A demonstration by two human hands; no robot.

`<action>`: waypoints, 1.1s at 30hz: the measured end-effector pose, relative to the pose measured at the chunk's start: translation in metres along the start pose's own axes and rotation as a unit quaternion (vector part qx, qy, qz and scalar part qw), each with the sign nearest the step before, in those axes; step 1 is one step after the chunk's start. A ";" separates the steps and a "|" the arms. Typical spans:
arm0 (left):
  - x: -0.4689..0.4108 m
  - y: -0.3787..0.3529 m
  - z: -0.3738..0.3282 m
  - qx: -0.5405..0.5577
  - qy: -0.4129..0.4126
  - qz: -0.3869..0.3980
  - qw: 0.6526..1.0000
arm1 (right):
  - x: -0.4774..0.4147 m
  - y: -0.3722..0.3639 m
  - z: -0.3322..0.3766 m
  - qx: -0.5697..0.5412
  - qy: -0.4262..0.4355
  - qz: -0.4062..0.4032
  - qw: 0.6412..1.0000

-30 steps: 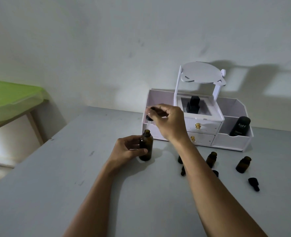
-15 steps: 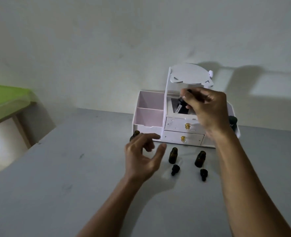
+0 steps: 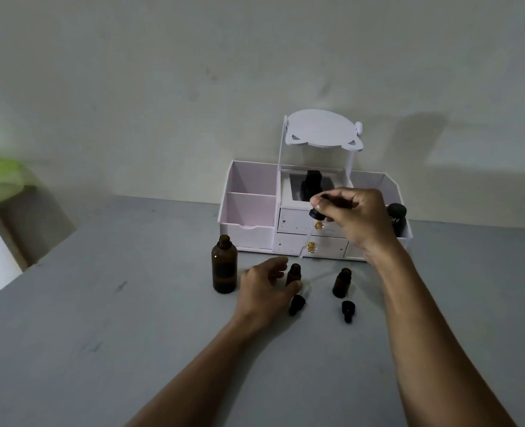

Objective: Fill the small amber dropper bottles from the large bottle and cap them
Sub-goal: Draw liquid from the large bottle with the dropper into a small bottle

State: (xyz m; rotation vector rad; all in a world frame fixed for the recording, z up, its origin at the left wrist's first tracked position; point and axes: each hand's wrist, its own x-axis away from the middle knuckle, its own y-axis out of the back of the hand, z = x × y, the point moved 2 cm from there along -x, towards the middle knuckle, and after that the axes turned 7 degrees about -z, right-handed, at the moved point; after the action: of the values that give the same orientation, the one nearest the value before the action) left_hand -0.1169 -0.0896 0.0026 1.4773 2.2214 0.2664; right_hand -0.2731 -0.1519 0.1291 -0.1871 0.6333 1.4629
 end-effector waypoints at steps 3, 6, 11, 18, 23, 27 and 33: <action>-0.002 -0.002 0.001 0.007 0.003 0.010 1.000 | 0.000 -0.002 -0.003 -0.005 -0.007 0.006 1.000; -0.004 -0.002 0.004 0.007 -0.016 0.010 1.000 | 0.000 -0.007 -0.008 -0.003 -0.020 0.009 1.000; -0.006 0.001 0.006 0.005 -0.029 0.018 0.999 | 0.000 -0.014 -0.014 0.008 -0.020 0.011 1.000; -0.006 0.002 0.008 0.004 -0.022 0.026 0.999 | 0.001 -0.014 -0.011 0.021 -0.009 0.013 1.000; -0.006 0.000 0.009 -0.004 -0.014 0.031 0.999 | 0.003 -0.014 -0.009 0.033 0.002 0.019 0.999; -0.006 -0.001 0.008 -0.004 -0.008 0.033 0.999 | 0.003 -0.014 -0.007 0.046 0.011 0.011 0.999; -0.004 0.000 0.007 0.006 -0.001 0.030 1.000 | 0.004 -0.015 -0.006 0.059 0.027 0.003 0.998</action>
State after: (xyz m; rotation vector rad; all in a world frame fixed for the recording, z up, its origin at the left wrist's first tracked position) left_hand -0.1126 -0.0942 -0.0024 1.5508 2.1827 0.2718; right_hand -0.2607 -0.1533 0.1186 -0.1331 0.7635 1.4262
